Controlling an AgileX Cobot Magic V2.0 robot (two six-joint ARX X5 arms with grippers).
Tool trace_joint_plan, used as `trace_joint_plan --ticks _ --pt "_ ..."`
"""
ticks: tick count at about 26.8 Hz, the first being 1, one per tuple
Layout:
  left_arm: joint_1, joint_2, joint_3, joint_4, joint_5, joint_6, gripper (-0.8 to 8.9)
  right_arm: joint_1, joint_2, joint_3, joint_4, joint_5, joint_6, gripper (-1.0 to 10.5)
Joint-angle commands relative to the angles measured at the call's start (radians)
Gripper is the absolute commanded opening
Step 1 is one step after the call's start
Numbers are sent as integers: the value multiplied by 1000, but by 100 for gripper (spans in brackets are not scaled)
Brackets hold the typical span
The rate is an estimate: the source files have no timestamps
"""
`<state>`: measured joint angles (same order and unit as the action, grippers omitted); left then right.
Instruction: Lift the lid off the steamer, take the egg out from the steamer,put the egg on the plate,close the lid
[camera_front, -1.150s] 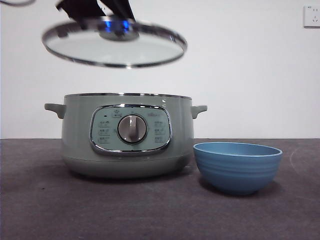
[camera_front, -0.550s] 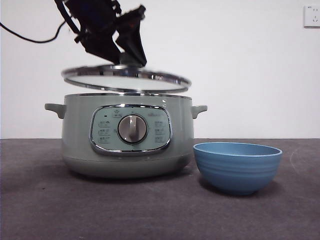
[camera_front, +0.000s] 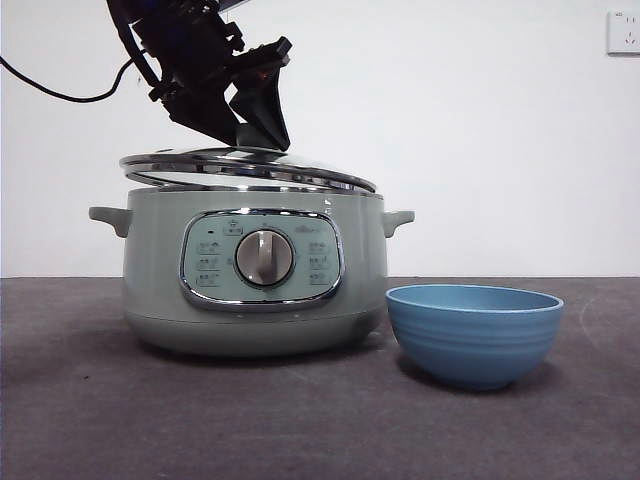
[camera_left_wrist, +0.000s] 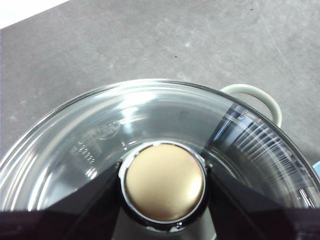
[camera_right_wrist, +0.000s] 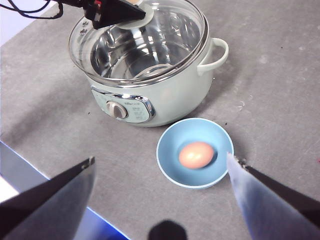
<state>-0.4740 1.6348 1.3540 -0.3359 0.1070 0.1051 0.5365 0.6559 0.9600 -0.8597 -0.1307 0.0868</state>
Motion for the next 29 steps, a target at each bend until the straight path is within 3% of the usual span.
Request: trace_joint_plan --ticks 1,13,21,22,24,25,29 --pt "3 -7 15 37 4 11 -8 2 -2 -5 6 -1 10 445" --pt "2 43 15 59 32 -9 -8 2 -2 -5 5 -1 14 445" --pt "3 64 15 -12 31 -28 18 2 -2 -5 5 -1 13 445" --pt "7 64 15 -30 29 -28 111 2 -2 -5 5 -2 13 445" --pt "16 64 15 -51 30 -28 474 2 -2 -5 5 -2 13 445" --pt "16 64 16 -55 29 -27 563 2 -2 -5 5 -2 13 445" --pt "19 48 16 -54 28 -27 566 2 -2 -5 3 -2 13 445"
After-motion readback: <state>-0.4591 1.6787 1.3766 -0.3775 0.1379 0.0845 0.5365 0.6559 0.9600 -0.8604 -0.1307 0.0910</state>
